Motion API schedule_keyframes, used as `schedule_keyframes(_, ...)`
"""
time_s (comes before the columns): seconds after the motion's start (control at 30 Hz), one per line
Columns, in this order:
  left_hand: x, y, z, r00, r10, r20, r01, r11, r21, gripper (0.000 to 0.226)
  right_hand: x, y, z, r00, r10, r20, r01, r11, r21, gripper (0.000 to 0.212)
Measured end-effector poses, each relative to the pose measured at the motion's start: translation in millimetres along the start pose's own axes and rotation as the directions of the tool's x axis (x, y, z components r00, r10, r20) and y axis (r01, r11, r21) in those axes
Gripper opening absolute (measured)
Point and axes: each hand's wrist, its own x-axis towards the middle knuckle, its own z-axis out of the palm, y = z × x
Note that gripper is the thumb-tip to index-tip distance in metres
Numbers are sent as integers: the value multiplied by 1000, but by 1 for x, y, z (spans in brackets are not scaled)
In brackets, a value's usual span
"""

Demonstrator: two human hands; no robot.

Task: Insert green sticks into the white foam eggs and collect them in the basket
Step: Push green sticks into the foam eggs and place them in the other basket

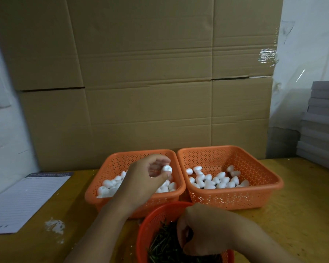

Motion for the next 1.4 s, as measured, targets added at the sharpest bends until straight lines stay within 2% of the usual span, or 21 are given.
schedule_keyframes(0.13, -3, 16, -6, 998, 65, -18, -68, 969, -236, 30, 0, -2, -1, 998, -29, -53, 28, 999, -20, 16)
schedule_keyframes(0.23, -5, 28, -8, 988, 147, -46, -154, 935, -319, 41, -1, -4, -1, 990, -34, -137, 33, 999, -9, 10)
schedule_keyframes(0.33, -7, 37, -8, 978, 204, -46, -205, 890, -407, 42, -1, -6, 0, 981, -43, -189, 48, 999, 24, 9)
schedule_keyframes(0.47, -10, 46, -9, 971, 232, -64, -236, 867, -439, 39, 0, -5, 1, 982, -51, -179, 58, 998, 34, 15)
schedule_keyframes(0.6, -9, 46, -11, 968, 243, -65, -249, 883, -398, 39, 1, -5, 0, 988, -51, -143, 60, 997, 54, 25)
schedule_keyframes(0.77, -8, 46, -12, 981, 182, -65, -193, 915, -353, 24, 0, -5, 0, 994, -43, -103, 49, 998, 51, 23)
schedule_keyframes(0.83, -9, 49, -12, 992, 117, -44, -125, 902, -414, 18, 0, -5, 1, 995, -39, -94, 45, 997, 59, 21)
schedule_keyframes(0.87, -9, 50, -13, 996, 85, -22, -86, 877, -473, 18, 0, -5, 1, 994, -35, -102, 42, 997, 65, 20)
schedule_keyframes(1.0, -6, 49, -17, 996, 58, 72, 5, 743, -670, 44, 1, -2, 2, 992, -23, -126, 37, 993, 114, 16)
schedule_keyframes(1.2, -3, 41, -20, 991, -54, 120, 131, 502, -855, 38, 4, -1, 3, 992, -21, -123, 40, 988, 149, 13)
schedule_keyframes(1.33, -2, 39, -24, 987, -87, 133, 158, 449, -879, 27, 4, 0, 4, 991, -22, -135, 41, 989, 140, 12)
schedule_keyframes(1.4, -2, 39, -25, 987, -97, 125, 156, 492, -857, 32, 4, 1, 3, 990, -19, -138, 37, 991, 132, 12)
